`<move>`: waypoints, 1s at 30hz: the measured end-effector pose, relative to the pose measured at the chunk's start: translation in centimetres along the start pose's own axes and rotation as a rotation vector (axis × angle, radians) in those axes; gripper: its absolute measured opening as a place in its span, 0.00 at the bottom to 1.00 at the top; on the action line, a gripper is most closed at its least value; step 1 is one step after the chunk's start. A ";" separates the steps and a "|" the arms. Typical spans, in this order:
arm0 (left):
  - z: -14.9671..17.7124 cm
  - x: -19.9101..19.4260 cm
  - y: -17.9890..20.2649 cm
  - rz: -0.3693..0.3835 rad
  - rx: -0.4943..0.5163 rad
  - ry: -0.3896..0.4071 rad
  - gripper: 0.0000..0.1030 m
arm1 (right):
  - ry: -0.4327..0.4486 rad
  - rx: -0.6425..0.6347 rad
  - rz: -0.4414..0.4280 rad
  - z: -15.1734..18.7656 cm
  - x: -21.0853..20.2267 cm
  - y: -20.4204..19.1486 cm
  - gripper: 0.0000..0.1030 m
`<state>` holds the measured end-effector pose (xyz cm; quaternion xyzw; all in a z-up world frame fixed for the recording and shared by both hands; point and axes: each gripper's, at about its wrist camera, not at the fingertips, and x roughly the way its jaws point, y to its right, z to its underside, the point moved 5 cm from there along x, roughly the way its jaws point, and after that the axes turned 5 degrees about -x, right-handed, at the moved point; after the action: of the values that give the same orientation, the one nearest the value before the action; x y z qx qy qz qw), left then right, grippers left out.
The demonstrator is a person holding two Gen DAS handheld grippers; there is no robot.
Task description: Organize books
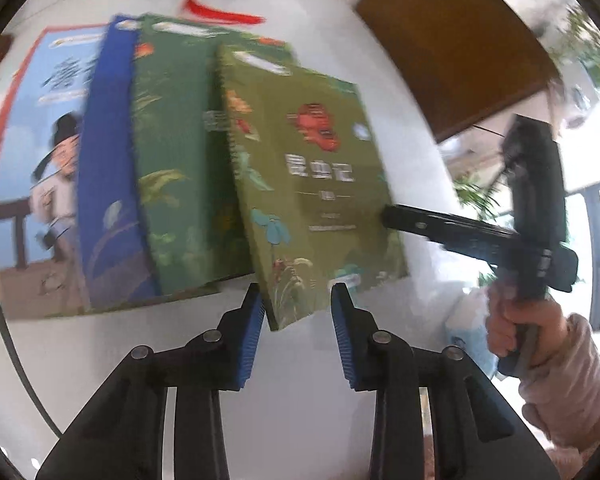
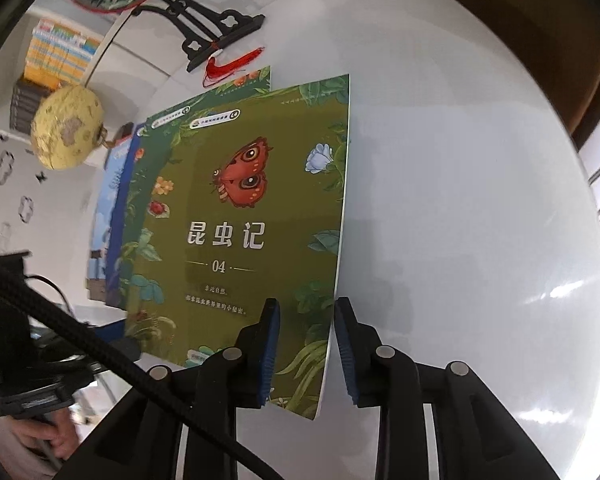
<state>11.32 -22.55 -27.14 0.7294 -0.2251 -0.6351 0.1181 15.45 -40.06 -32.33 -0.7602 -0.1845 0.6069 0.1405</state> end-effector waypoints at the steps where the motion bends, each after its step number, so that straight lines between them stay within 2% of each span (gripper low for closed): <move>1: -0.3 0.1 0.1 0.005 0.007 -0.006 0.29 | -0.002 -0.019 0.013 -0.1 0.0 -0.1 0.28; 4: -2.4 0.8 0.0 0.009 0.012 -0.026 0.30 | -0.007 -0.045 0.015 -0.1 0.0 -0.1 0.28; 6: -3.9 1.2 -0.3 -0.012 -0.008 -0.027 0.36 | -0.003 -0.069 0.008 0.0 0.1 -0.1 0.27; 10: -5.9 2.0 -1.0 -0.055 -0.029 -0.015 0.35 | 0.008 -0.028 -0.046 0.0 0.1 0.5 0.24; 12: -6.0 2.2 -1.0 -0.124 0.007 -0.011 0.22 | 0.013 -0.001 -0.070 0.0 0.1 0.7 0.24; 14: -5.6 2.2 -0.9 -0.143 0.024 -0.020 0.19 | 0.016 0.035 -0.102 0.0 0.0 1.2 0.25; 15: -5.2 2.3 -0.9 -0.140 0.034 -0.033 0.19 | 0.030 0.082 -0.137 -0.1 -0.1 1.7 0.28; 16: -5.0 2.3 -0.8 -0.139 0.041 -0.040 0.19 | 0.042 0.124 -0.174 -0.2 -0.1 2.0 0.37; 17: -4.8 2.4 -0.7 -0.146 0.052 -0.044 0.18 | 0.070 0.197 -0.245 -0.4 -0.2 2.6 0.51; 19: -4.6 2.3 -0.5 -0.163 0.070 -0.045 0.18 | 0.111 0.271 -0.324 -0.7 -0.2 2.9 0.60; 21: -4.7 2.2 -0.6 -0.174 0.062 -0.044 0.18 | 0.126 0.213 -0.282 -1.1 -0.2 2.3 0.58; 22: -4.8 2.0 -0.7 -0.186 0.064 -0.038 0.18 | 0.137 0.156 -0.243 -1.4 -0.4 1.6 0.52; 23: -4.8 1.8 -0.7 -0.191 0.074 -0.035 0.18 | 0.157 0.101 -0.234 -1.6 -1.0 0.7 0.36; 25: -4.7 1.7 -0.4 -0.193 0.087 -0.035 0.18 | 0.207 0.072 -0.354 -2.2 -2.4 -0.6 0.17; 26: -4.7 1.6 -0.3 -0.198 0.091 -0.033 0.18 | 0.211 0.060 -0.404 -2.5 -2.8 -1.4 0.16; 29: -4.5 1.3 -0.1 -0.207 0.079 -0.013 0.18 | 0.160 -0.022 -0.247 -2.4 -1.4 -2.6 0.17; 30: -4.1 1.5 0.4 -0.205 0.072 -0.014 0.18 | 0.160 -0.012 -0.231 -2.4 -1.0 -2.4 0.18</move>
<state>15.36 -24.09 -27.58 0.7480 -0.1729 -0.6403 0.0246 17.35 -38.39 -29.84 -0.7805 -0.2629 0.5231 0.2192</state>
